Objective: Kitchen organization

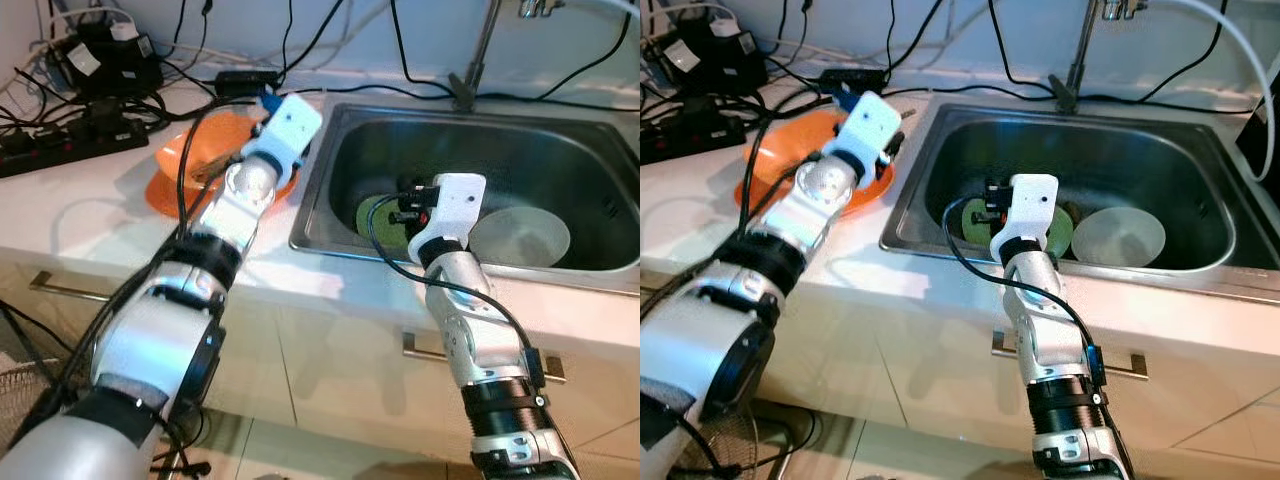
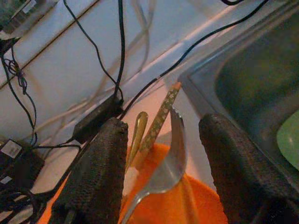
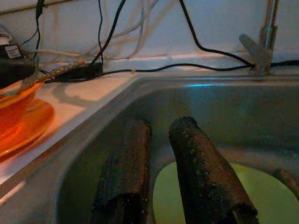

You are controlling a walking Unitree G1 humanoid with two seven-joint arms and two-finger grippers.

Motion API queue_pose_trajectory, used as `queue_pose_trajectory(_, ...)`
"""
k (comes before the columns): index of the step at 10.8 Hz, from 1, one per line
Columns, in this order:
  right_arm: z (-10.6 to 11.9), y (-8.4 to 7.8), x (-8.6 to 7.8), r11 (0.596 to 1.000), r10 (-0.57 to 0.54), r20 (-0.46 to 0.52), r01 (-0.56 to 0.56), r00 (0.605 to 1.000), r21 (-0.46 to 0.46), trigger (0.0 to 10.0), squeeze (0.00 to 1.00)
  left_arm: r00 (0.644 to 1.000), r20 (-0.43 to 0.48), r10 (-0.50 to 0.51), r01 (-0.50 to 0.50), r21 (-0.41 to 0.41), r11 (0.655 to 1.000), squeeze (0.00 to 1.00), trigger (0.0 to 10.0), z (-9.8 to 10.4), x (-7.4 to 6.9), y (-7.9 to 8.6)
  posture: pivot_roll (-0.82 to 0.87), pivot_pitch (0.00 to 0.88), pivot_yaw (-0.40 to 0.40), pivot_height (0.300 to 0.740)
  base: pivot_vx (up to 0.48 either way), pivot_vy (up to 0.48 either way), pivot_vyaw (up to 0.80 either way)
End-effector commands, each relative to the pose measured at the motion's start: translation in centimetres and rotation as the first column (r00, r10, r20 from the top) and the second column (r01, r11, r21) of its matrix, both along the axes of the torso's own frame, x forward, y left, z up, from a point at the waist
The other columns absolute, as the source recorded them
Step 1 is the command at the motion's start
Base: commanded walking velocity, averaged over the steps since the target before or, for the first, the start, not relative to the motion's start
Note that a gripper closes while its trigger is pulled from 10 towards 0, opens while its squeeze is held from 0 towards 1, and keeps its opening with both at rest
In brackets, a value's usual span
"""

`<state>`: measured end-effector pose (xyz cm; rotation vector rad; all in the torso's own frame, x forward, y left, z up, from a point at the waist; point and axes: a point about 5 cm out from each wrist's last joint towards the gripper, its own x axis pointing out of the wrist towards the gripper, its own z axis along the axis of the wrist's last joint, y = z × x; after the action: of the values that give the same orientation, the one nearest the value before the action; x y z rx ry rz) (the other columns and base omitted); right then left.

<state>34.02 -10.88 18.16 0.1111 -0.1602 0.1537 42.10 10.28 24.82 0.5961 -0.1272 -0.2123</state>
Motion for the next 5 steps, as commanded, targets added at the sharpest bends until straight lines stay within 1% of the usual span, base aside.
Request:
queue_pose_trajectory(1,0.06,0.18,-0.4,1.0,0.001,-0.001,-0.001,1.0,-0.002,10.0,0.0,1.0,0.008,0.01,-0.01,0.0,1.0,0.0,10.0,0.28,0.1,0.17,0.12,0.148,0.046,0.74,0.0,0.0,0.0)
queue_pose_trajectory(5,-0.51,0.13,-1.27,1.0,0.002,-0.033,-0.002,0.999,-0.002,10.0,0.0,1.0,-0.001,0.022,-0.022,-0.001,1.0,0.0,10.0,-0.03,0.13,0.3,0.11,0.18,0.045,0.74,0.0,0.0,0.0)
